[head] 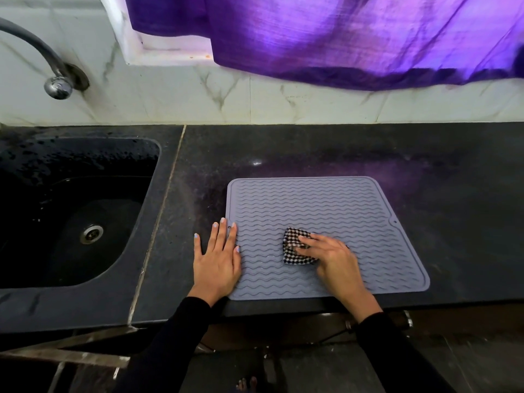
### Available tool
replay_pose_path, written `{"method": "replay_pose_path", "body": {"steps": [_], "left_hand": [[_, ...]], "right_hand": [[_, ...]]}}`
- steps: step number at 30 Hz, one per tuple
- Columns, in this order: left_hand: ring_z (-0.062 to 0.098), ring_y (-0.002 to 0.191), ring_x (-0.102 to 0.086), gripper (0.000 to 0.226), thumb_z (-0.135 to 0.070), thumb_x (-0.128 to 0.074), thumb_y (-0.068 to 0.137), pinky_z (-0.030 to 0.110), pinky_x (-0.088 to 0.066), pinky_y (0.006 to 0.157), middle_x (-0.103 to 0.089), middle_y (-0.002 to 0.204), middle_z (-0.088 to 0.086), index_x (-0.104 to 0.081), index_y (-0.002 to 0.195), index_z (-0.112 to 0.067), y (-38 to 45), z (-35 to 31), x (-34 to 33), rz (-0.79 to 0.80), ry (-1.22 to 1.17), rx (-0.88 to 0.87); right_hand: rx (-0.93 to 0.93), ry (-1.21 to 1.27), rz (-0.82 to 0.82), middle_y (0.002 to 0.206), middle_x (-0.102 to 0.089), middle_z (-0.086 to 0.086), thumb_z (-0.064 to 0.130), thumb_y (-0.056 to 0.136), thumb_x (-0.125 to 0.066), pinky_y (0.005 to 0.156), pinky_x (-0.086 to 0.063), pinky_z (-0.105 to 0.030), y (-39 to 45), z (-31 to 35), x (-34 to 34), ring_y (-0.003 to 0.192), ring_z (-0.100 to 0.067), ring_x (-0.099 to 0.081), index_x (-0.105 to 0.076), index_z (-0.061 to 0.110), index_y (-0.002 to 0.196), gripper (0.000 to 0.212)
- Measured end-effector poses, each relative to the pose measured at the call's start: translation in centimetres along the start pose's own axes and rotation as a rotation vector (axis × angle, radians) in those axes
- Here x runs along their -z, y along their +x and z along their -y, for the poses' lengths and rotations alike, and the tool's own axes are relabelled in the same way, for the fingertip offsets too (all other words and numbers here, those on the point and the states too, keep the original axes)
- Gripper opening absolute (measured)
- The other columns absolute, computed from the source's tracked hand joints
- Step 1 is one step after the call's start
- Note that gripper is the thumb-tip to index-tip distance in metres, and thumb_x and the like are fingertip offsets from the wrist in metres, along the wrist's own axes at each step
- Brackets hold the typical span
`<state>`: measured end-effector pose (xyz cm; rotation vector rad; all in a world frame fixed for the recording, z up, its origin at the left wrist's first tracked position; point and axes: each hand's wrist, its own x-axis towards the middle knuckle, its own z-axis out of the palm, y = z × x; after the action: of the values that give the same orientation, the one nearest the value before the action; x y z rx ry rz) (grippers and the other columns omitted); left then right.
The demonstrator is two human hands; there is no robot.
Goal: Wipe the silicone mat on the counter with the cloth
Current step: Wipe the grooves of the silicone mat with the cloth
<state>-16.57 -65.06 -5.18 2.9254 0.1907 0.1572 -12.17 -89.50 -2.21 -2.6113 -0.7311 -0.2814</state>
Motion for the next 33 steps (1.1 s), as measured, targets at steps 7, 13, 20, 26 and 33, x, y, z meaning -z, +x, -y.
{"method": "replay_pose_path", "body": {"steps": [7, 13, 20, 26, 33], "left_hand": [[0.020, 0.145, -0.008, 0.070, -0.047, -0.006, 0.088, 0.049, 0.008, 0.112, -0.016, 0.156, 0.007, -0.042, 0.137, -0.014, 2.4, -0.5, 1.4, -0.107, -0.067, -0.027], [0.015, 0.145, -0.004, 0.082, -0.053, 0.008, 0.076, 0.047, 0.004, 0.114, -0.009, 0.157, -0.001, -0.012, 0.148, -0.019, 7.7, 0.6, 0.6, 0.030, -0.031, -0.060], [0.010, 0.144, -0.006, 0.085, -0.052, 0.009, 0.074, 0.040, 0.002, 0.115, -0.012, 0.156, -0.005, -0.014, 0.148, -0.018, 8.1, 1.4, -0.1, 0.045, -0.047, -0.051], [0.009, 0.143, -0.010, 0.082, -0.052, 0.003, 0.076, 0.039, -0.001, 0.115, -0.018, 0.155, -0.006, -0.021, 0.147, -0.019, 8.2, 1.6, -0.3, -0.009, -0.076, -0.042], [0.007, 0.143, -0.013, 0.083, -0.054, -0.003, 0.073, 0.037, -0.002, 0.115, -0.021, 0.154, -0.008, -0.026, 0.145, -0.020, 8.2, 1.4, -0.1, -0.033, -0.105, -0.008]], "right_hand": [[-0.788, 0.759, -0.225, 0.104, -0.071, -0.008, -0.008, 0.080, -0.046, 0.089, -0.050, -0.034, 6.9, -0.4, 1.4, 0.102, -0.026, -0.065, -0.073, 0.019, 0.098, 0.043], [-0.142, 0.055, 0.125, 0.147, -0.039, 0.004, -0.010, 0.078, -0.050, 0.116, -0.016, -0.036, 4.9, 2.4, -1.7, 0.139, -0.019, -0.030, -0.048, 0.025, 0.134, 0.066], [0.060, 0.045, 0.212, 0.141, -0.047, 0.008, -0.009, 0.072, -0.041, 0.115, -0.025, -0.038, 5.0, -2.4, -0.8, 0.136, -0.016, -0.036, -0.059, 0.025, 0.125, 0.066], [0.002, 0.118, 0.090, 0.123, -0.063, 0.005, -0.013, 0.068, -0.041, 0.105, -0.042, -0.039, 5.0, -5.8, 0.1, 0.119, -0.016, -0.056, -0.071, 0.022, 0.107, 0.060], [-0.960, 1.003, -0.312, 0.086, -0.064, -0.005, -0.010, 0.081, -0.044, 0.059, -0.045, -0.021, 9.9, -4.1, 2.6, 0.068, -0.016, -0.058, -0.067, 0.013, 0.112, 0.045]]}}
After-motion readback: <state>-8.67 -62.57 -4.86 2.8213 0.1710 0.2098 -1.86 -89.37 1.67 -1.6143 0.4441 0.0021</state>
